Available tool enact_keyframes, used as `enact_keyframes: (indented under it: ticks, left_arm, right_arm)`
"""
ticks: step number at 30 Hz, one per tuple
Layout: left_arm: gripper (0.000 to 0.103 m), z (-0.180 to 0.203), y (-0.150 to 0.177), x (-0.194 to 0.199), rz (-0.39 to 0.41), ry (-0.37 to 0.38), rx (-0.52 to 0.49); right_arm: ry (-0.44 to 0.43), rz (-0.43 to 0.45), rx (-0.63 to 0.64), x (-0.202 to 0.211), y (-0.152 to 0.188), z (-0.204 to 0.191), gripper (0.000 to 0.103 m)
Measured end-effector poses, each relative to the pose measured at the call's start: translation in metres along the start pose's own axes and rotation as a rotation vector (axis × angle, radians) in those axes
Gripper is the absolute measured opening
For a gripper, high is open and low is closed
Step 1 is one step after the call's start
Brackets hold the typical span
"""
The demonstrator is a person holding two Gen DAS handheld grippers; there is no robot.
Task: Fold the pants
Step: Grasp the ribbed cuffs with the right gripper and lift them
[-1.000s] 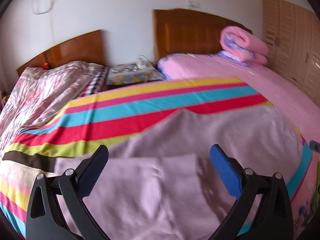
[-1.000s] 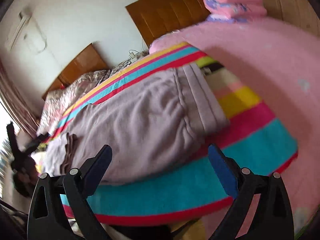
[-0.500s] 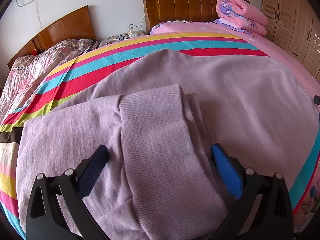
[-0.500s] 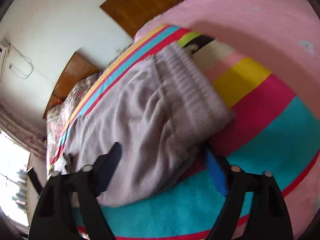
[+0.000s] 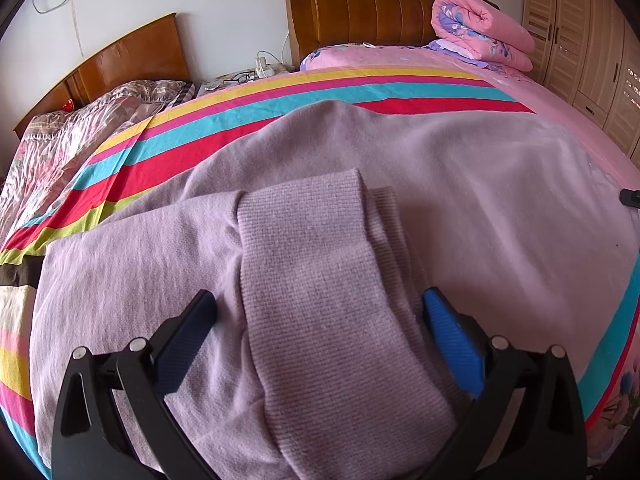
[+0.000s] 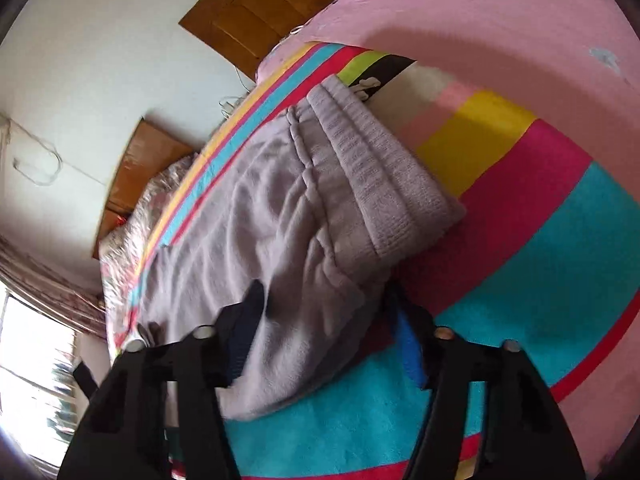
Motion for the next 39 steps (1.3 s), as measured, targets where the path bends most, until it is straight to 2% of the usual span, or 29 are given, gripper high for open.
enact_keyframes:
  ticks: [1, 5, 9, 11, 13, 14, 16, 18, 20, 23, 26, 29, 30, 31, 32, 33, 36, 39]
  left_arm:
    - [0.102, 0.0, 0.0, 0.0, 0.0, -0.001, 0.0]
    - [0.102, 0.002, 0.0, 0.0, 0.0, 0.002, 0.001]
    - [0.102, 0.002, 0.0, 0.0, 0.0, 0.002, 0.001]
    - [0.102, 0.002, 0.0, 0.001, 0.0, 0.003, 0.002]
    - [0.102, 0.002, 0.0, 0.002, -0.003, 0.012, 0.0]
    - [0.102, 0.002, 0.0, 0.004, -0.006, 0.027, 0.003]
    - [0.102, -0.007, -0.002, 0.026, 0.031, 0.114, 0.056]
    - [0.102, -0.029, -0.011, 0.067, 0.15, 0.161, 0.124]
    - [0.102, -0.065, -0.017, 0.107, 0.264, 0.138, 0.187]
    - [0.102, -0.128, -0.009, 0.143, 0.349, 0.082, 0.322]
    - [0.102, -0.189, 0.018, 0.156, 0.36, 0.019, 0.47]
    - [0.102, -0.23, 0.054, 0.154, 0.317, -0.018, 0.579]
    - [0.102, -0.239, 0.064, 0.153, 0.301, -0.006, 0.603]
    - [0.102, -0.244, 0.075, 0.15, 0.284, 0.017, 0.626]
    - [0.102, -0.247, 0.085, 0.149, 0.267, 0.05, 0.643]
    - [0.102, -0.248, 0.095, 0.144, 0.244, 0.1, 0.659]
    - [0.102, -0.246, 0.114, 0.131, 0.18, 0.245, 0.698]
    - [0.102, -0.233, 0.119, 0.122, 0.149, 0.436, 0.734]
  right_arm:
    - [-0.019, -0.002, -0.01, 0.0, 0.001, 0.002, 0.038]
    - [-0.094, 0.039, -0.056, -0.002, 0.003, 0.011, 0.031]
    - [-0.13, 0.091, -0.09, -0.001, 0.008, 0.015, 0.029]
    - [-0.132, 0.126, -0.08, 0.002, 0.009, 0.011, 0.025]
    - [-0.098, 0.181, -0.017, 0.013, 0.007, -0.007, 0.023]
    - [-0.069, 0.209, 0.032, 0.019, 0.006, -0.021, 0.023]
    - [-0.003, 0.276, 0.189, 0.035, 0.0, -0.067, 0.022]
    - [0.032, 0.327, 0.364, 0.046, 0.001, -0.126, 0.022]
    - [0.043, 0.357, 0.6, 0.045, 0.017, -0.204, 0.021]
    - [0.04, 0.331, 0.965, 0.017, 0.081, -0.308, 0.021]
    - [-0.001, 0.2, 1.319, -0.037, 0.177, -0.37, 0.021]
    - [-0.005, -0.013, 1.617, -0.103, 0.275, -0.371, 0.021]
    - [0.001, -0.066, 1.664, -0.118, 0.293, -0.365, 0.021]
    - [0.047, -0.076, 1.725, -0.135, 0.31, -0.355, 0.021]
    - [0.074, 0.002, 1.77, -0.136, 0.317, -0.352, 0.021]
    - [0.081, 0.01, 1.772, -0.135, 0.317, -0.352, 0.021]
    - [0.022, -0.005, 1.682, -0.125, 0.297, -0.355, 0.021]
    - [0.044, 0.028, 1.709, -0.125, 0.303, -0.356, 0.021]
Point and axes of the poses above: each gripper's, at about its wrist camera, not at the fingertips, and x roughly against the way its jaws point, z to its right, y to its underside, the point moved 6 cm from there along -x, roughly the way its jaws point, and after that the axes turned 6 degrees about -z, right-handed, at the moved point
